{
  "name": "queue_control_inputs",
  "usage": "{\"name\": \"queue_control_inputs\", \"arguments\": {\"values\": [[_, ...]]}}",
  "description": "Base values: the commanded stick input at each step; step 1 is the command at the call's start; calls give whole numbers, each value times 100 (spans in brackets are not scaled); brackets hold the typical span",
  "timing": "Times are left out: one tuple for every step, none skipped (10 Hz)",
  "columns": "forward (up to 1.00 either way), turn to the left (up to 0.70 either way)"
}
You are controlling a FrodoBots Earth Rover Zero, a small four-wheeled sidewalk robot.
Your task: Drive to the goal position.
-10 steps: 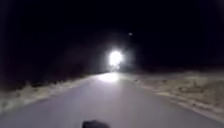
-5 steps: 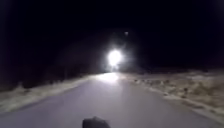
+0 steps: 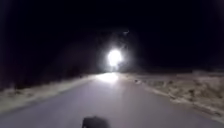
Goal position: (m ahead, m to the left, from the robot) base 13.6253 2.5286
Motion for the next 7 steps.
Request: {"name": "queue_control_inputs", "arguments": {"values": [[85,0],[85,14],[85,34],[85,19],[85,0],[85,0],[85,0]]}}
